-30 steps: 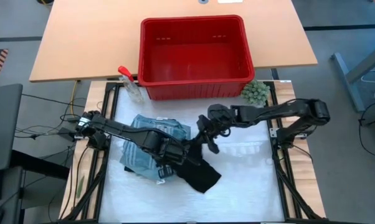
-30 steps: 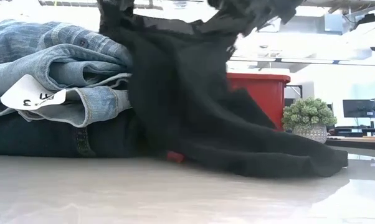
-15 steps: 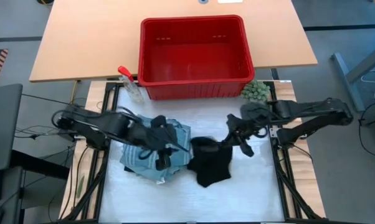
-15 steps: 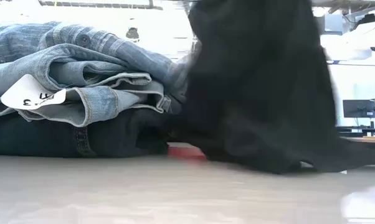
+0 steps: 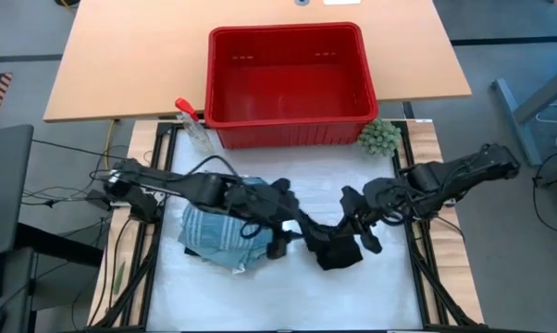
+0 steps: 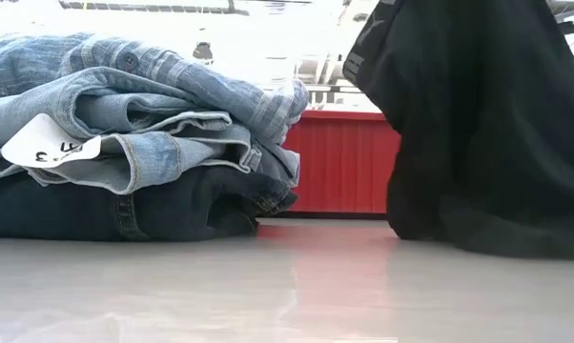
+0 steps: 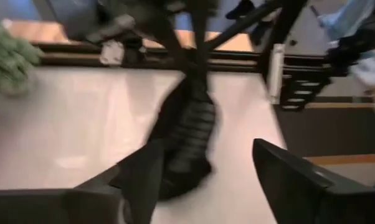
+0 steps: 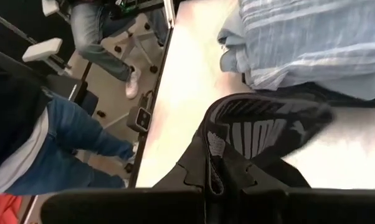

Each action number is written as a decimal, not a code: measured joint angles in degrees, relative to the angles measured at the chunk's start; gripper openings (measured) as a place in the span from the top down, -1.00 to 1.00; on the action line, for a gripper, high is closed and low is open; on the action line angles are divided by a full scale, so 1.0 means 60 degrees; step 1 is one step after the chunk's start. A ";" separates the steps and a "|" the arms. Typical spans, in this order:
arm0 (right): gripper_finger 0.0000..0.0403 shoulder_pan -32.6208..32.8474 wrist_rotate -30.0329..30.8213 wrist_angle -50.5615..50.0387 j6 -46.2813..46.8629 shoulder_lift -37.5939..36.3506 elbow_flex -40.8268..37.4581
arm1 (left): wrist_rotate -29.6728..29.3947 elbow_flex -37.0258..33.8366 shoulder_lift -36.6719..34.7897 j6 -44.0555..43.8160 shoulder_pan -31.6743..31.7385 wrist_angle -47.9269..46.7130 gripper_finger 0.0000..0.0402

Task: Fold Laundry from Bin
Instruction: Fold the black underwear

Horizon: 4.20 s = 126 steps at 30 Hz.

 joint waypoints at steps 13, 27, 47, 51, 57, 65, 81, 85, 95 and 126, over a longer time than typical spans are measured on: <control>0.82 0.0125 0.0003 -0.0052 0.0318 0.0469 0.0065 | 0.0335 0.0033 0.1433 0.0670 0.0403 0.1491 -0.60; 0.81 -0.0408 0.0018 -0.0012 0.0240 0.0582 0.0069 | 0.1978 -0.0003 0.2107 0.0228 0.0787 0.1525 -0.60; 0.52 -0.0575 -0.0192 -0.0770 0.0115 0.0514 0.0098 | 0.2813 0.0237 0.2107 -0.0240 0.0854 0.1221 0.97; 0.29 -0.0931 -0.0294 -0.2476 0.0058 0.0172 0.0610 | 0.3112 0.1126 0.2107 -0.0356 0.1048 0.0294 0.98; 0.15 -0.0918 0.0977 -0.3411 0.0291 -0.1215 0.0614 | 0.2528 0.3380 0.2114 0.0454 0.1719 -0.1908 0.99; 0.24 0.0504 0.1801 0.0160 0.0700 -0.3049 -0.1832 | 0.2419 0.4362 0.2154 0.0301 0.2938 -0.3116 1.00; 0.88 -0.0488 0.2536 0.9041 0.0652 -0.2108 -0.7760 | 0.3033 0.4634 0.2150 -0.0462 0.3433 -0.3462 1.00; 0.90 -0.0528 0.2323 1.1240 0.1050 -0.0450 -0.8221 | 0.2765 0.4630 0.2150 -0.0553 0.3214 -0.3522 1.00; 0.92 0.0228 0.1548 1.5826 0.2360 0.3919 -0.8105 | 0.2238 0.4627 0.2147 -0.0875 0.2841 -0.3792 1.00; 0.91 -0.1142 0.2518 2.0602 0.2028 0.7184 -0.6478 | 0.1454 0.4513 0.2313 -0.2607 -0.0206 -0.2913 1.00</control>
